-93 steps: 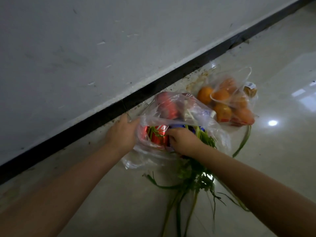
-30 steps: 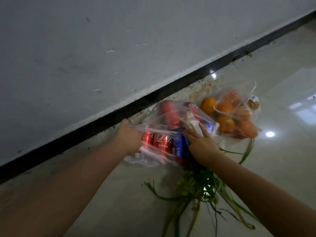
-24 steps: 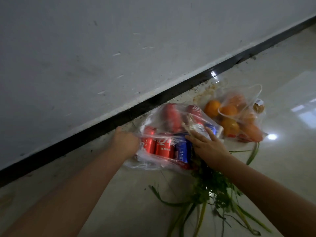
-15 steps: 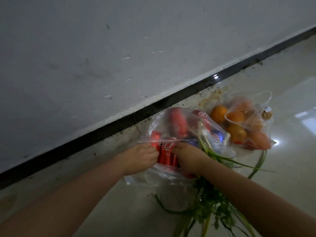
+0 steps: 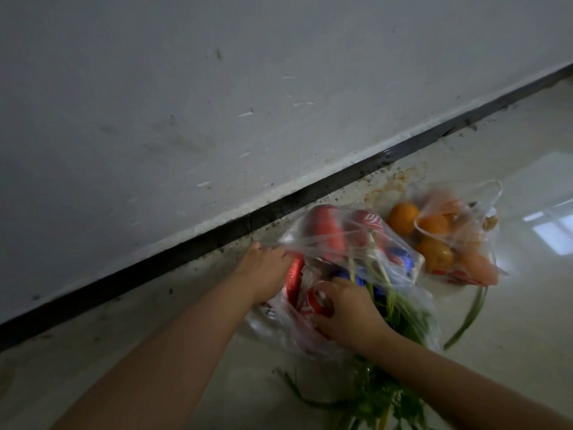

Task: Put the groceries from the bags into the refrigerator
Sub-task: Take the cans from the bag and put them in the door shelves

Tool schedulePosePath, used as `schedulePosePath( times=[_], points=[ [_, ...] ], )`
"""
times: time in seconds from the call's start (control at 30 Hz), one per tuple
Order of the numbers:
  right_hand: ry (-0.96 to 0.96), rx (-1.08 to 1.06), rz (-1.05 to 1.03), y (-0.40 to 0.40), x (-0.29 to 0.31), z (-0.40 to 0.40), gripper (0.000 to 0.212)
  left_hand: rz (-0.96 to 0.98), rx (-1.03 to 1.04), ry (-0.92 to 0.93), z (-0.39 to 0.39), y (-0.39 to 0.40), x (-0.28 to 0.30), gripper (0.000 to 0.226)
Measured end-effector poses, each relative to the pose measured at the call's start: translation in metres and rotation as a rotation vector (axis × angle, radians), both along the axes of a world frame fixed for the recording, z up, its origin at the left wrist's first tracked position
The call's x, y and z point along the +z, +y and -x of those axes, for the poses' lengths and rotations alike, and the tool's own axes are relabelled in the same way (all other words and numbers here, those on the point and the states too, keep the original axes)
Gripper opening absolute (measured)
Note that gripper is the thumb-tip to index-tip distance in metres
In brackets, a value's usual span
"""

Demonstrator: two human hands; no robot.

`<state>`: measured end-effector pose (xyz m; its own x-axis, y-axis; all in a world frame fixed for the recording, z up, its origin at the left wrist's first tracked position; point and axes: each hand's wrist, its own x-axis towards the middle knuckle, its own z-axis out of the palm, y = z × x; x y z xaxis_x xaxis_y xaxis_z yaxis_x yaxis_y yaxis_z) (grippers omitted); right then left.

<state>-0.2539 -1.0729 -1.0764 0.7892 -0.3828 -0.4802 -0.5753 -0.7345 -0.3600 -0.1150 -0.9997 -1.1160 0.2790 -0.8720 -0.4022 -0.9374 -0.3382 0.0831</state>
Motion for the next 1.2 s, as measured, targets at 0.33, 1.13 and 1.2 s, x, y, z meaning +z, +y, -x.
schedulePosePath(
  times=[0.33, 1.13, 1.2],
  points=[
    [0.138, -0.203, -0.036, 0.017, 0.0, 0.022, 0.065, -0.095, 0.309, 0.061, 0.014, -0.037, -0.004, 0.071],
    [-0.01, -0.185, -0.117, 0.016, 0.002, 0.055, 0.073, -0.222, 0.042, 0.079, 0.065, 0.008, 0.033, 0.07],
    [-0.054, -0.179, -0.088, 0.013, 0.01, 0.061, 0.073, -0.195, 0.043, 0.078, 0.07, 0.014, 0.034, 0.07]
  ],
)
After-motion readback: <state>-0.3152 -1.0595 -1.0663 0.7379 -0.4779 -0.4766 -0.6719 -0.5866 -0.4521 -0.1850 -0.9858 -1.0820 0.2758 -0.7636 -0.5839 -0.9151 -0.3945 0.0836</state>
